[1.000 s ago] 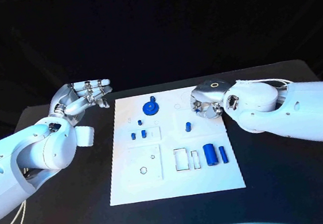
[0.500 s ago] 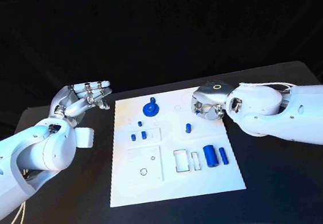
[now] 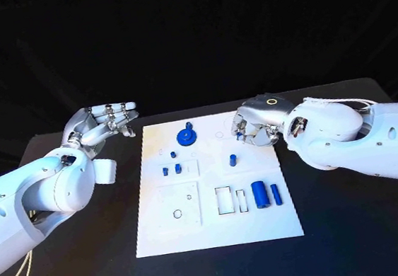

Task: Assemble the parts on the task board

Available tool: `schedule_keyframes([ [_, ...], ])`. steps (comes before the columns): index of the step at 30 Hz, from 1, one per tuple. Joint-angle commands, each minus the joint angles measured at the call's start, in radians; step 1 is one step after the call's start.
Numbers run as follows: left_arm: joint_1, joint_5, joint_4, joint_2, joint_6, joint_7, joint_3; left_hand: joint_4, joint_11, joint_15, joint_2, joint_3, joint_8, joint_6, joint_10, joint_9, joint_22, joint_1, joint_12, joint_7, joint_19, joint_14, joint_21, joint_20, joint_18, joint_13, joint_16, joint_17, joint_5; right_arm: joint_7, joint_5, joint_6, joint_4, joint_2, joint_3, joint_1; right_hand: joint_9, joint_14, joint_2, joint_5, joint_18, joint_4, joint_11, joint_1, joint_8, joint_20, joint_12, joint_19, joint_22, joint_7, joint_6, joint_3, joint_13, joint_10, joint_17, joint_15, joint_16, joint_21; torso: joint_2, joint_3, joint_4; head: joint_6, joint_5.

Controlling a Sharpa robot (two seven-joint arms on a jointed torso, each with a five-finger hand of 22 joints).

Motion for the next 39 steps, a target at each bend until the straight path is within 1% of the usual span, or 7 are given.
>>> schedule_keyframes([
  [1, 0.001, 0.012, -0.001, 0.004, 0.015, 0.005, 0.0, -0.004, 0.002, 0.001, 0.007, 0.0, -0.005, -0.007, -0.008, -0.001, -0.001, 0.002, -0.005, -0.002, 0.005, 0.001, -0.005, -0.002, 0.005, -0.002, -0.003, -0.001, 0.004, 0.015, 0.031, -0.026, 0.042, 0.0, 0.001, 0.001, 0.002, 0.057, -0.003, 0.002, -0.009, -0.006, -0.011, -0.012, 0.003, -0.006, -0.002, 0.056, 0.175, -0.001, 0.005, 0.002, -0.001, 0.017, -0.001, -0.009, 0.003, 0.007, 0.001, 0.001, -0.0008, 0.003, 0.012],
  [9, 0.0, 0.02, -0.007, 0.016, 0.019, 0.005, -0.002, -0.004, 0.003, 0.002, 0.008, 0.001, -0.006, -0.008, -0.008, -0.002, -0.001, 0.002, -0.005, -0.001, 0.005, 0.001, -0.006, -0.001, 0.005, -0.002, -0.004, -0.001, 0.004, 0.036, 0.048, -0.032, 0.117, 0.058, 0.002, -0.015, 0.002, 0.057, -0.003, 0.003, -0.008, -0.008, -0.011, -0.012, 0.003, -0.006, -0.003, 0.055, 0.174, -0.001, 0.005, 0.003, -0.001, 0.018, -0.001, -0.009, 0.002, 0.005, 0.0, 0.0, 0.0028, -0.001, 0.05],
  [14, 0.0, 0.023, -0.01, 0.026, 0.022, 0.006, -0.003, -0.004, 0.003, 0.002, 0.008, 0.001, -0.006, -0.008, -0.008, -0.002, -0.001, 0.002, -0.005, -0.001, 0.005, 0.001, -0.006, -0.001, 0.005, -0.002, -0.004, -0.001, 0.004, 0.051, 0.051, -0.027, 0.112, 0.125, 0.0, -0.048, 0.003, 0.057, -0.003, 0.006, -0.009, -0.01, -0.011, -0.012, 0.002, -0.006, -0.005, 0.057, 0.177, 0.0, 0.005, 0.004, -0.002, 0.018, -0.002, -0.009, 0.002, 0.009, 0.0, -0.0001, 0.003, -0.014, 0.095],
  [18, 0.0, 0.023, -0.008, 0.03, 0.024, 0.005, -0.004, -0.004, 0.003, 0.002, 0.008, 0.001, -0.006, -0.008, -0.008, -0.002, -0.001, 0.001, -0.005, -0.001, 0.005, 0.001, -0.006, -0.001, 0.005, -0.002, -0.004, -0.001, 0.004, 0.061, 0.059, -0.025, 0.082, 0.175, -0.004, -0.078, 0.003, 0.057, -0.003, 0.006, -0.009, -0.01, -0.011, -0.012, 0.002, -0.006, -0.006, 0.057, 0.177, 0.0, 0.005, 0.004, -0.002, 0.019, -0.002, -0.009, 0.002, 0.008, 0.001, -0.0013, 0.003, -0.02, 0.114],
  [24, 0.0, 0.024, -0.006, 0.034, 0.026, 0.002, -0.004, -0.004, 0.003, 0.002, 0.008, 0.001, -0.006, -0.008, -0.009, -0.002, -0.001, 0.001, -0.005, -0.001, 0.005, 0.001, -0.006, -0.001, 0.005, -0.002, -0.004, -0.002, 0.004, 0.069, 0.068, -0.024, 0.034, 0.223, -0.012, -0.111, 0.003, 0.057, -0.002, 0.007, -0.009, -0.011, -0.011, -0.013, 0.001, -0.006, -0.007, 0.057, 0.178, 0.001, 0.005, 0.005, -0.003, 0.019, -0.003, -0.009, 0.002, 0.01, 0.001, -0.0029, 0.0034, -0.027, 0.129],
  [29, 0.0, 0.024, -0.004, 0.036, 0.026, 0.002, -0.004, -0.004, 0.003, 0.002, 0.008, 0.001, -0.005, -0.009, -0.009, -0.002, -0.001, 0.0, -0.005, -0.001, 0.005, 0.001, -0.006, -0.001, 0.005, -0.002, -0.005, -0.002, 0.003, 0.075, 0.065, -0.024, -0.002, 0.252, -0.014, -0.128, 0.003, 0.057, -0.001, 0.008, -0.009, -0.011, -0.01, -0.015, 0.001, -0.005, -0.008, 0.057, 0.178, 0.001, 0.004, 0.005, -0.003, 0.019, -0.002, -0.009, 0.002, 0.011, 0.001, -0.0013, 0.0019, -0.033, 0.143],
  [39, 0.0, 0.024, -0.002, 0.038, 0.027, 0.004, -0.004, -0.005, 0.004, 0.003, 0.008, 0.001, -0.007, -0.013, -0.01, -0.002, -0.002, -0.001, -0.006, 0.001, 0.005, 0.002, -0.007, 0.0, 0.005, -0.002, -0.006, -0.003, 0.003, 0.076, 0.056, -0.016, -0.041, 0.277, -0.016, -0.147, 0.003, 0.057, -0.001, 0.009, -0.009, -0.011, -0.01, -0.016, 0.0, -0.005, -0.009, 0.057, 0.178, 0.002, 0.004, 0.005, -0.004, 0.019, -0.002, -0.009, 0.002, 0.01, 0.001, -0.0014, 0.0014, -0.038, 0.149],
])
